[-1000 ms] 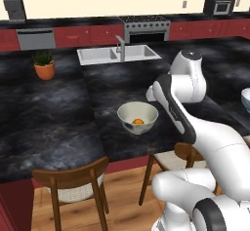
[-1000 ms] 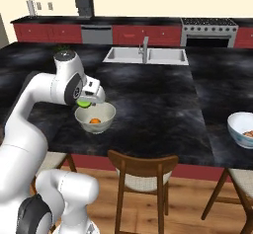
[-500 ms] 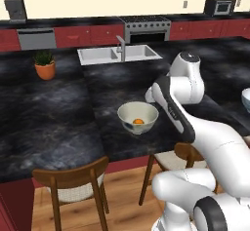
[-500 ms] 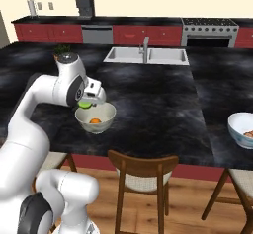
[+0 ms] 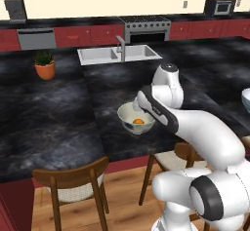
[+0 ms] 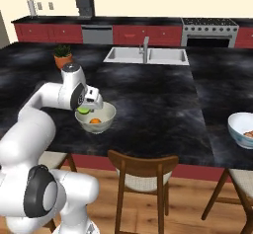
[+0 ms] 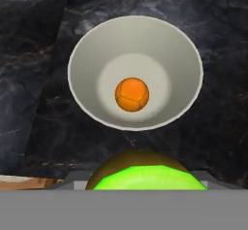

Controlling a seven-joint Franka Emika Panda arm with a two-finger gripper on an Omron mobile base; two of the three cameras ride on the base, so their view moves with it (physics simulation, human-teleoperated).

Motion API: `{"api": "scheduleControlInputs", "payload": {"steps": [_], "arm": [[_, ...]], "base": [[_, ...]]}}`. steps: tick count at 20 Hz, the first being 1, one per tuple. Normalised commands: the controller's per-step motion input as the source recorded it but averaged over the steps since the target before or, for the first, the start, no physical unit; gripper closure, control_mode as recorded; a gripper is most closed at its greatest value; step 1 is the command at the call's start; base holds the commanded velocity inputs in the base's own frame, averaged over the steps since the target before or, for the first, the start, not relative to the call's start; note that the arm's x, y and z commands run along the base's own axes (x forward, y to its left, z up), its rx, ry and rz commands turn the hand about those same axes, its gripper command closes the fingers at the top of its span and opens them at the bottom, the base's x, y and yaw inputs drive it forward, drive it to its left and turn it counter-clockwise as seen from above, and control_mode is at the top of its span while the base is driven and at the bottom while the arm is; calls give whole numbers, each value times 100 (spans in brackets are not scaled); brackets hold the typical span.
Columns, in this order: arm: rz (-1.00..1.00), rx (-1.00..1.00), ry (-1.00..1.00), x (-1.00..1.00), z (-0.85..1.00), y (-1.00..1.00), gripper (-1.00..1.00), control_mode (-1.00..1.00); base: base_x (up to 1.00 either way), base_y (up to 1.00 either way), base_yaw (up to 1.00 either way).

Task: Take the fruits from the plate on the dining counter and place two fruits in each bowl.

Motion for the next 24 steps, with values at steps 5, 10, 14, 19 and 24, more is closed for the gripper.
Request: {"api": "scheduleControlInputs", "payload": {"steps": [5,10,14,19,24], "arm": [[0,0,5,57,-23,5,100,-100],[0,0,15,77,-45,3,100,-100],[0,0,24,58,-42,0,100,-100],[0,0,26,25,-35,1,100,-100],[0,0,11,21,-23,2,100,-100]], "base": [[0,0,0],[0,0,0],[0,0,0],[0,0,0],[0,0,0]]}}
